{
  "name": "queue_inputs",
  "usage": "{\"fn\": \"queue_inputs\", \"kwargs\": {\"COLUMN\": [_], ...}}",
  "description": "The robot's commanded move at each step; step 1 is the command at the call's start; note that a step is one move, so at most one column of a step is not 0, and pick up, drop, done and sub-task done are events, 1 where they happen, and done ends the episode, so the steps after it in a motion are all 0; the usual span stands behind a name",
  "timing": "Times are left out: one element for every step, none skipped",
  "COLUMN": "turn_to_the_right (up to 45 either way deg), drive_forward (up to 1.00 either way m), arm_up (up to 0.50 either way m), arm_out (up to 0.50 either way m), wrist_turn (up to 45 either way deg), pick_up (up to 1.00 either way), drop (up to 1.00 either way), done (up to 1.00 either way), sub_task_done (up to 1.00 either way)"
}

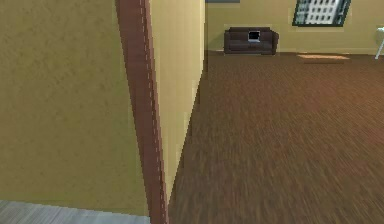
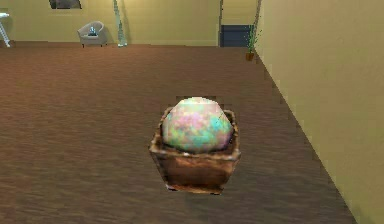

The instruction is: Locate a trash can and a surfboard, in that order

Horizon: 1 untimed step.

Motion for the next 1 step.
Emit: {"fn": "queue_inputs", "kwargs": {"turn_to_the_right": [-45.0], "drive_forward": [0.00], "arm_up": [0.00], "arm_out": [0.00], "wrist_turn": [0.0], "pick_up": [0.00], "drop": [0.00], "done": [0.00], "sub_task_done": [0.00]}}
